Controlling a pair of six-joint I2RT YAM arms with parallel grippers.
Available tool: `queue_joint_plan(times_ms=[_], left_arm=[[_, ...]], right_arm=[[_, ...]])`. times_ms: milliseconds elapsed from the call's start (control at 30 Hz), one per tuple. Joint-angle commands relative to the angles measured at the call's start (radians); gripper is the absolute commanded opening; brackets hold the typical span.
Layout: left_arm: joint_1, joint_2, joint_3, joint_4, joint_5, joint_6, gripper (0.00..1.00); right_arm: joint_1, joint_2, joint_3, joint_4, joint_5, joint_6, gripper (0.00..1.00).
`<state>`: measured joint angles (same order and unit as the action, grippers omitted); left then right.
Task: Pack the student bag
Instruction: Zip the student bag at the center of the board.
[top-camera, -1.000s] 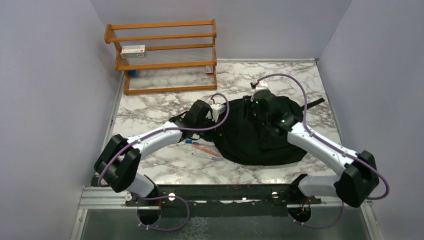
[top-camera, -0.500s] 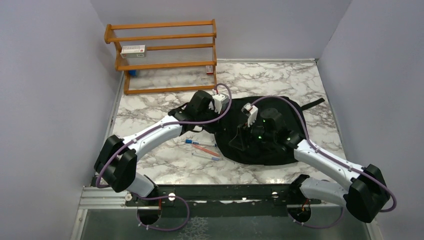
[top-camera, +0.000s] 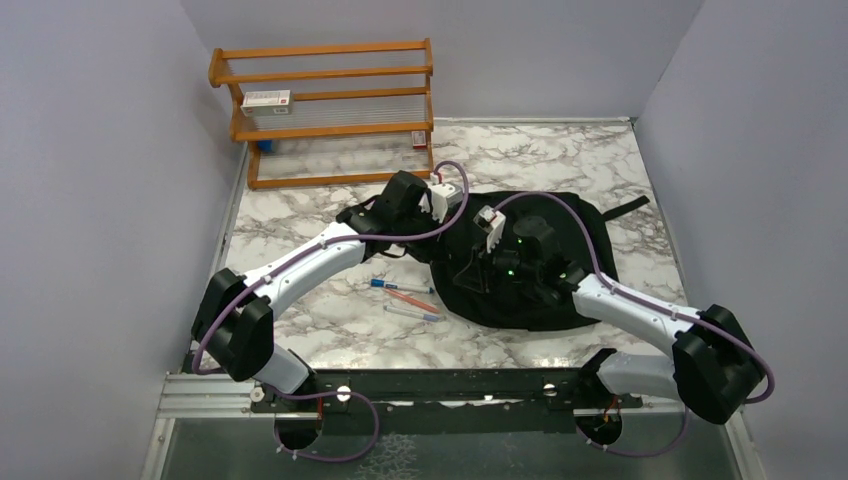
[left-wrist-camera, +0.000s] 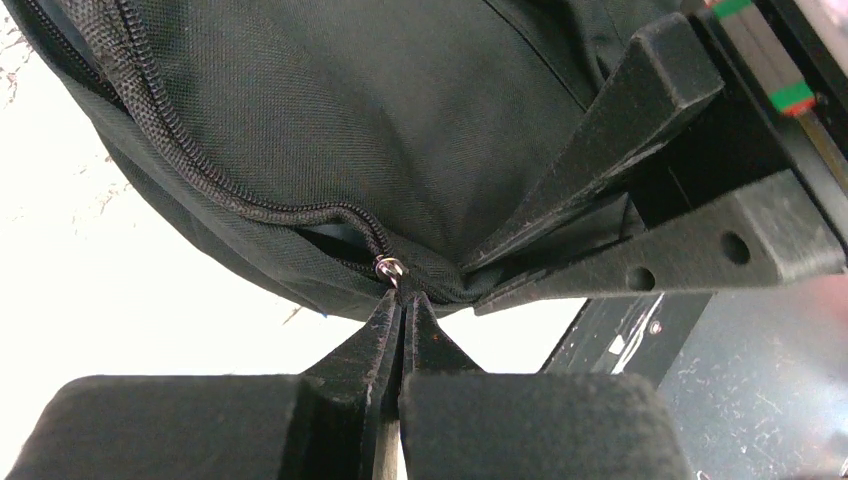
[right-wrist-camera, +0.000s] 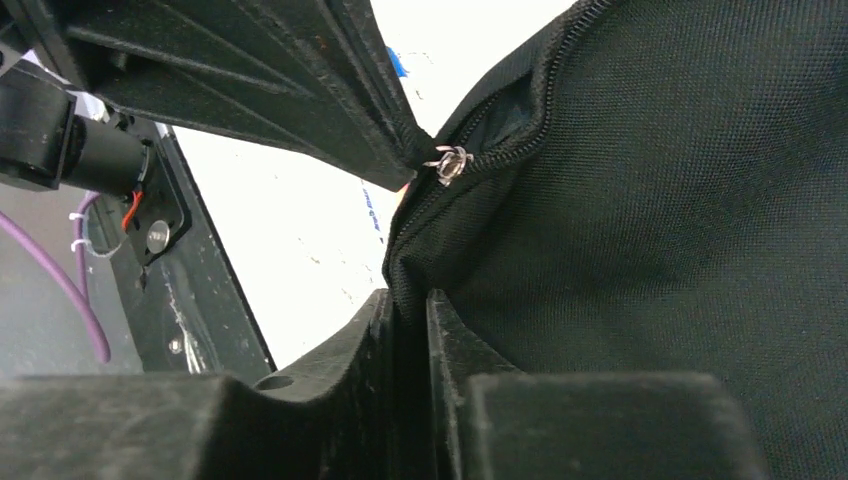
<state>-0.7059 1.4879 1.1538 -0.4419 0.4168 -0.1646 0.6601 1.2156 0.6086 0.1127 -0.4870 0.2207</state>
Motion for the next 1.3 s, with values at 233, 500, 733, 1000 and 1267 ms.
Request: queue_joint_plan(times_ms=[233, 500, 733, 1000, 1267], left_arm=[[-0.036, -0.024, 0.001, 0.021, 0.113, 0.016, 0.0], [-0.107, -0.03, -0.026, 0.022, 0.115, -0.005, 0.0], [-0.128, -0.034, -0.052, 0.022, 0.122, 0.001, 0.0], [-0.035, -0.051, -0.013, 0.019, 0.033, 0.003, 0.0], [0.104, -0.039, 0.054, 0.001, 0.027, 0.031, 0.0]], right_arm=[[0.004, -0.077, -0.094, 0.182, 0.114, 0.101, 0.01], [0.004, -0.043, -0.072, 0.215, 0.118, 0.101, 0.01], [0.004, -0.051, -0.092, 0.219, 0.137, 0.106, 0.01], [0.004, -0.087, -0.115, 0.152, 0.12, 0.087, 0.0], [0.004, -0.109, -0.13, 0.101, 0.078, 0.059, 0.0]])
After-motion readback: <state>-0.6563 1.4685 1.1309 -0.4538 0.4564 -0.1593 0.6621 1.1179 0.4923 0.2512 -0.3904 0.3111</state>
